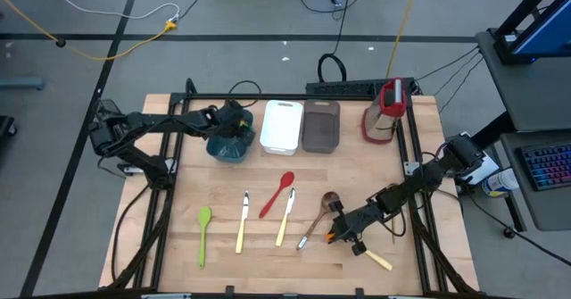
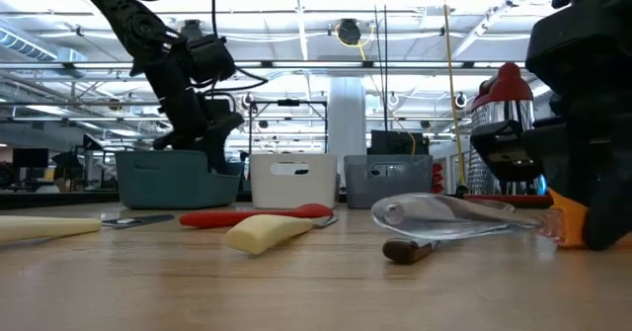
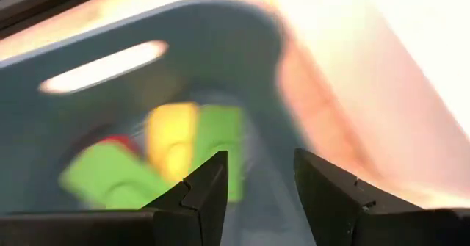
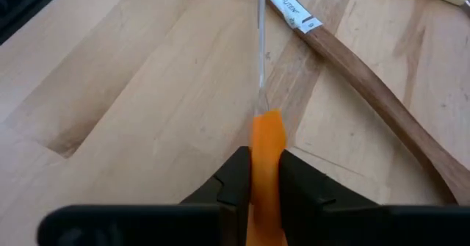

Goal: Pick & Place Kitchen Items
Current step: Put the orange spatula into the blue bin

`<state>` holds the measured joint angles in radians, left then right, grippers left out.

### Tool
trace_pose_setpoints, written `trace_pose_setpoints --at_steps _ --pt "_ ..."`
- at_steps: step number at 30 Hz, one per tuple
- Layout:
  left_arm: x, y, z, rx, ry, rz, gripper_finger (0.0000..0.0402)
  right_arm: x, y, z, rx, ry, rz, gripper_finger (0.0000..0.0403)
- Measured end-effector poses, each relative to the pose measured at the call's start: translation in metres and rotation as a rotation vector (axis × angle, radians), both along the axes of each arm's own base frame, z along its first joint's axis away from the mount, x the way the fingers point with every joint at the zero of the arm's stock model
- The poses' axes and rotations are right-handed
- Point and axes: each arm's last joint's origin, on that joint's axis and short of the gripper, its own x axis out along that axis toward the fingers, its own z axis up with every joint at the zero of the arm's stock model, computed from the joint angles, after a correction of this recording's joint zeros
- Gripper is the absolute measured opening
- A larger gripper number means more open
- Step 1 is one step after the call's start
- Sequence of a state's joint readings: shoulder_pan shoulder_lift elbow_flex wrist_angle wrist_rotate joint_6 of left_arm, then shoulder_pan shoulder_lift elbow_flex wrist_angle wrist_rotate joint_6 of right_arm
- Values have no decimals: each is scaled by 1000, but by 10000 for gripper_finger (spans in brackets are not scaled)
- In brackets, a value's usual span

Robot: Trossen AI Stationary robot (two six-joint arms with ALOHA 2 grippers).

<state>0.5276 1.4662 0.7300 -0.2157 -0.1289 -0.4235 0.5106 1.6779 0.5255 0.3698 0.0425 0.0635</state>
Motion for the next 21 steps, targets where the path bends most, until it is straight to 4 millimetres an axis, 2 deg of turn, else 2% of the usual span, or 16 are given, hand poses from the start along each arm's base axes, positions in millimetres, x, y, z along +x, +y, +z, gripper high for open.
trace_pose_setpoints --at_steps 5,11,15,21 --pt "12 -6 5 4 -100 -84 161 8 -4 5 46 -60 -13 27" --pt "24 -17 10 45 -164 -176 161 12 -7 11 19 -133 -12 38" --pt "32 -27 14 75 -200 -235 161 14 -14 21 -15 -183 -26 36" --pt "45 -49 20 101 -282 -416 161 19 -28 41 -14 -263 -96 29"
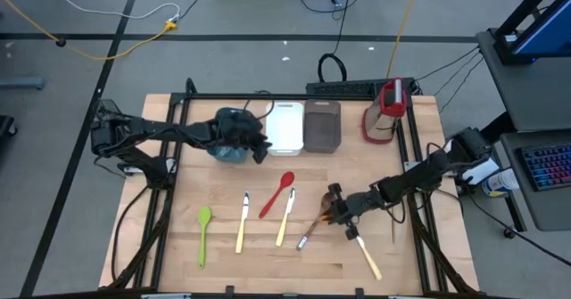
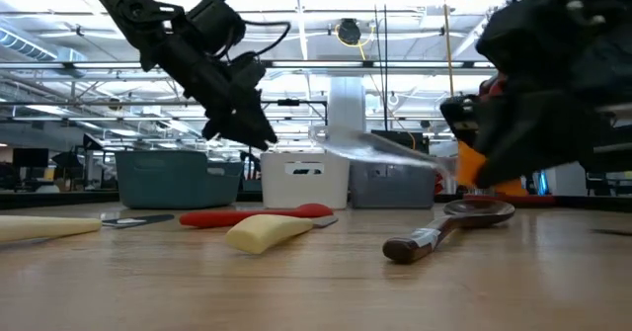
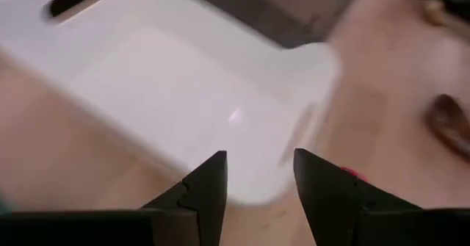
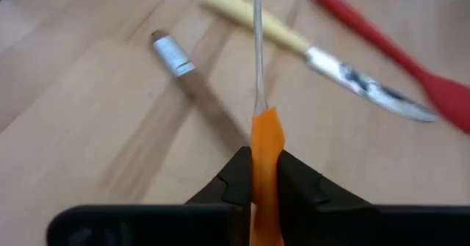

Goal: Pick & Place Kitchen Items
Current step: Put the orange spatula into the blue bin

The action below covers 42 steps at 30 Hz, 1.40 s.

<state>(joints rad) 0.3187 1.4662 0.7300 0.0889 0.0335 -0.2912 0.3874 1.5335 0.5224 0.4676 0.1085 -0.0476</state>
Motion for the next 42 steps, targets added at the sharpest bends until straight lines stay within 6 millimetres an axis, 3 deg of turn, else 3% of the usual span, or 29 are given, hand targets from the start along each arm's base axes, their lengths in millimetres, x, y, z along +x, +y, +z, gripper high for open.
trace_pose_setpoints --at_steps 6,25,36,42 --pt "11 -19 8 34 -95 -78 161 4 -16 12 -49 -58 -17 42" --pt "23 -62 17 224 -175 -326 161 16 -83 14 -71 -63 -271 29" --pt "24 -72 17 317 -159 -404 161 22 -104 24 -57 -176 -354 37" --pt "24 -70 17 352 -141 -350 161 24 -108 29 -104 -229 -339 30"
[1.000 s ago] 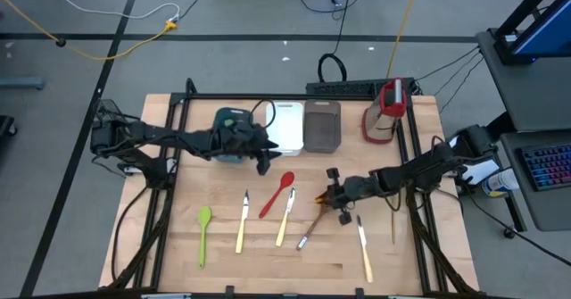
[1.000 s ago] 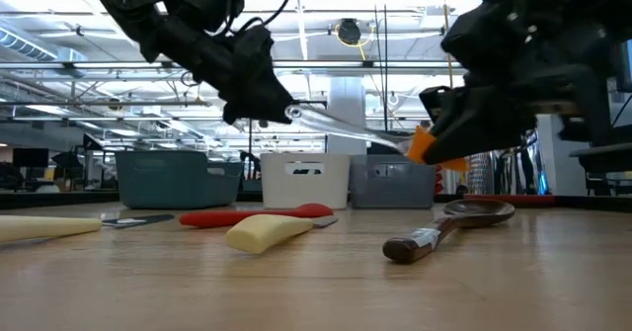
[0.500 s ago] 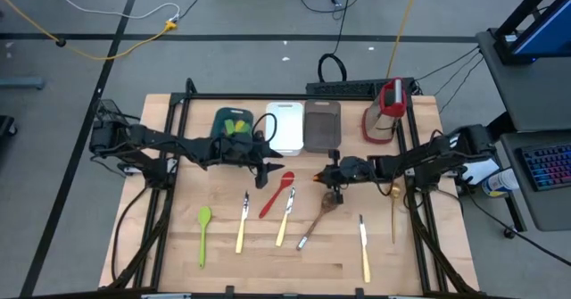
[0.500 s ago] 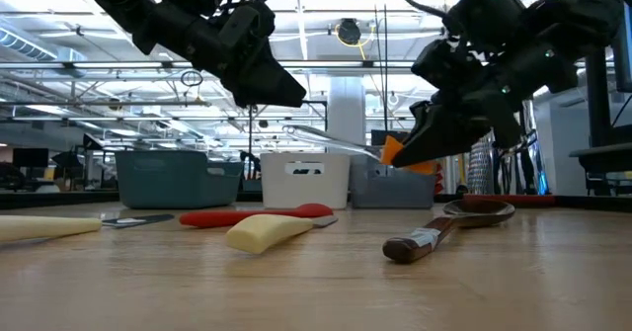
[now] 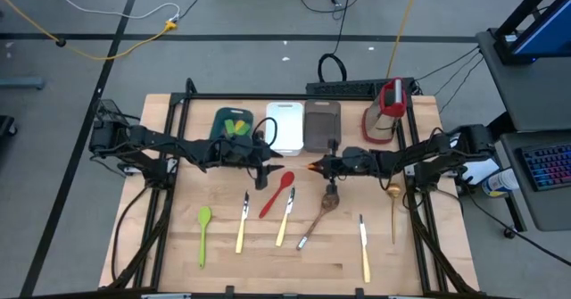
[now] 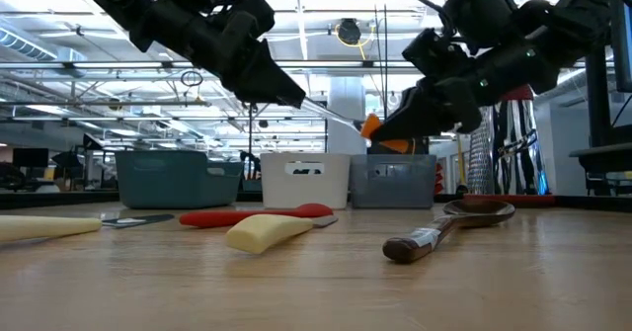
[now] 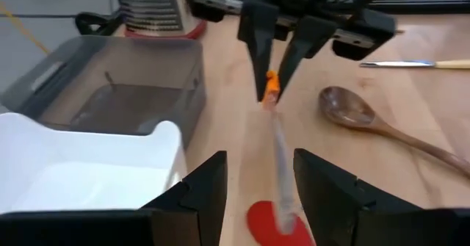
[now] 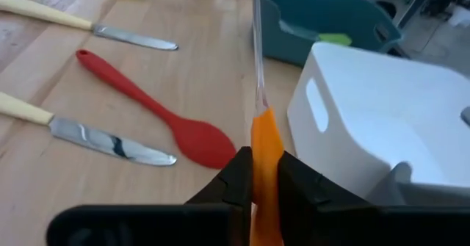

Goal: Pick & Place Kitchen Items
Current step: Put the orange spatula into the blue bin

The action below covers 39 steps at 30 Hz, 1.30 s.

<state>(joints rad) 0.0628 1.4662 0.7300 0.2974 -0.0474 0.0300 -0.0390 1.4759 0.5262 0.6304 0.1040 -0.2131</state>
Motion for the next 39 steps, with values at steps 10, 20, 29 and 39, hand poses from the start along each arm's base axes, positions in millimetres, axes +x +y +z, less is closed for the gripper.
trace_pose_setpoints --at_steps 10,20,29,39 --pt "2 -2 3 67 -31 -27 161 2 -2 4 -9 -45 1 34" --pt "3 -3 7 113 -61 -49 161 2 -2 4 -9 -45 1 38" --pt "3 -3 7 113 -61 -50 124 2 -1 4 -9 -46 1 35" --pt "3 -4 6 129 -57 -64 12 2 -1 6 -9 -61 0 33"
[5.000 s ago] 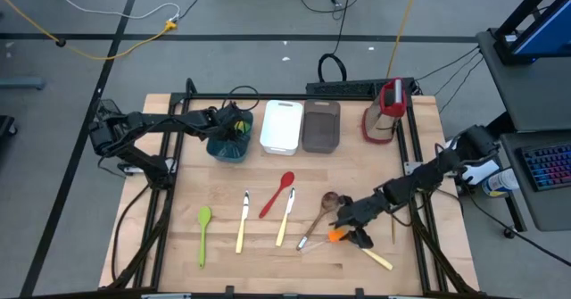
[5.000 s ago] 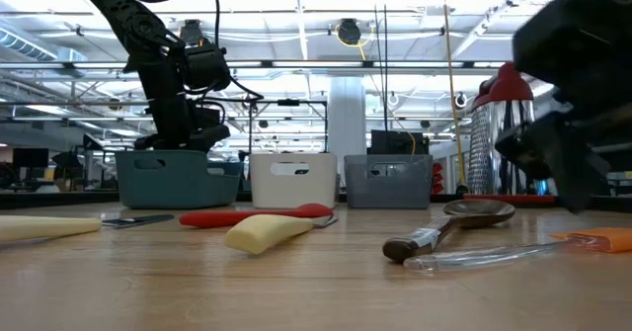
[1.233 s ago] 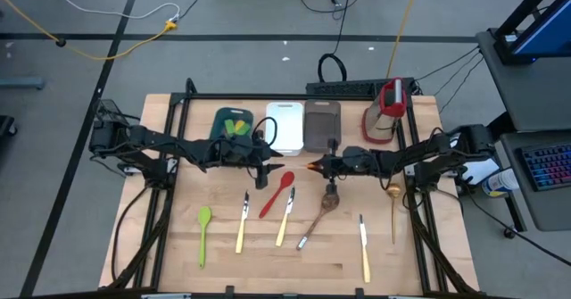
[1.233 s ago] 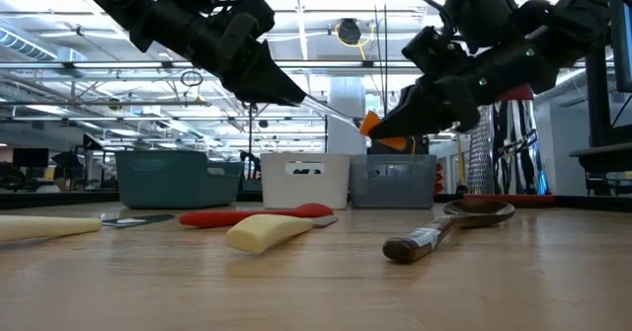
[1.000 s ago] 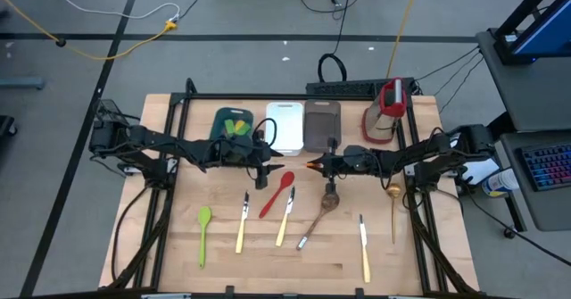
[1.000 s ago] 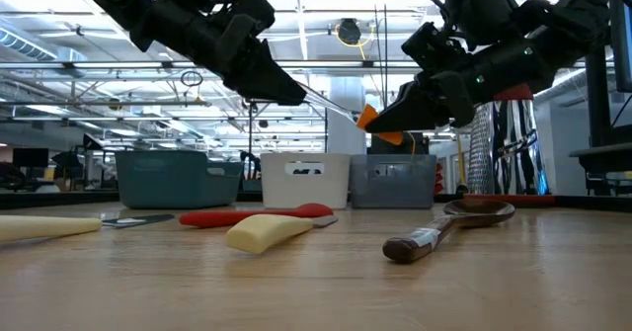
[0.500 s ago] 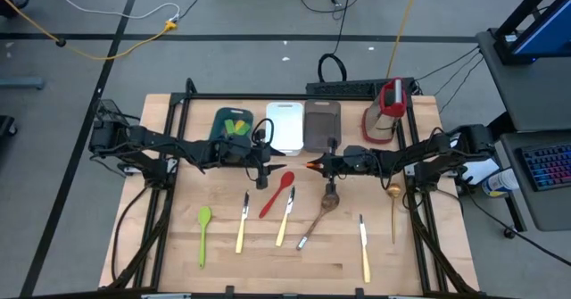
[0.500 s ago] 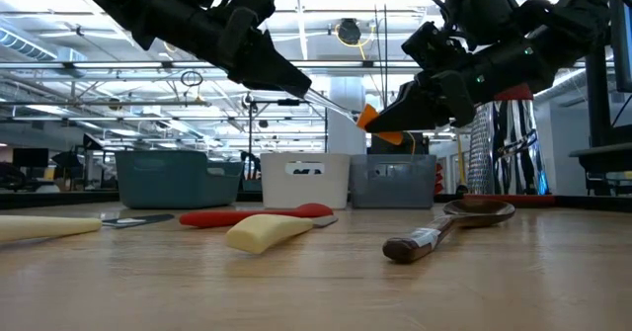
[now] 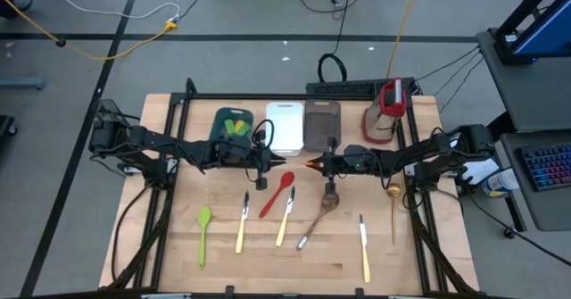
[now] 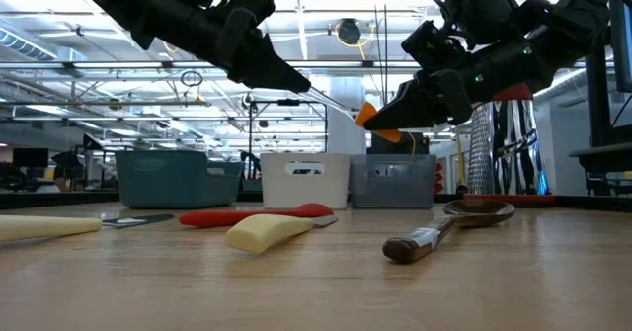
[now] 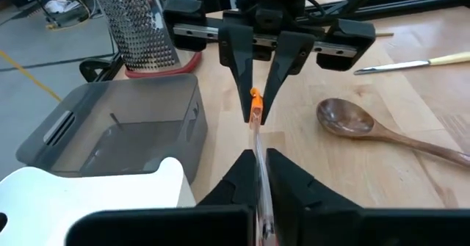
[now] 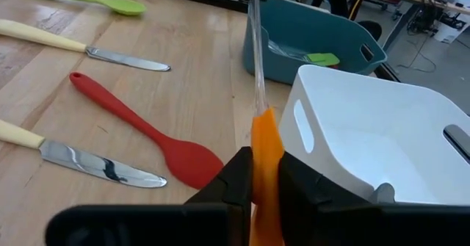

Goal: Pick & Place Kitchen Items
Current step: Put the orange spatula into the blue bin

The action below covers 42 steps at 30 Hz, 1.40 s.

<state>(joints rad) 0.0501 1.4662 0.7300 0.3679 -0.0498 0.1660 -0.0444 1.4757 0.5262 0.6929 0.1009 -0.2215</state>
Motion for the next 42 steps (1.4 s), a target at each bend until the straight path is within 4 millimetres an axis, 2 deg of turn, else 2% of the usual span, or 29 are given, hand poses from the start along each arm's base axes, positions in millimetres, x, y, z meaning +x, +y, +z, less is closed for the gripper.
trace_pose_setpoints --at_steps 15,21,31,39,42 --pt "-2 1 -4 0 45 55 5 0 0 0 -2 1 -3 92" --pt "-3 -6 -4 24 58 106 7 0 0 0 -2 0 -4 123" --pt "-24 -18 9 102 139 216 5 0 0 0 -1 0 -2 146" --pt "-51 -24 36 179 125 271 5 0 0 0 -1 1 -2 143" --pt "-63 -22 44 228 127 360 9 0 0 0 -1 1 -2 145"
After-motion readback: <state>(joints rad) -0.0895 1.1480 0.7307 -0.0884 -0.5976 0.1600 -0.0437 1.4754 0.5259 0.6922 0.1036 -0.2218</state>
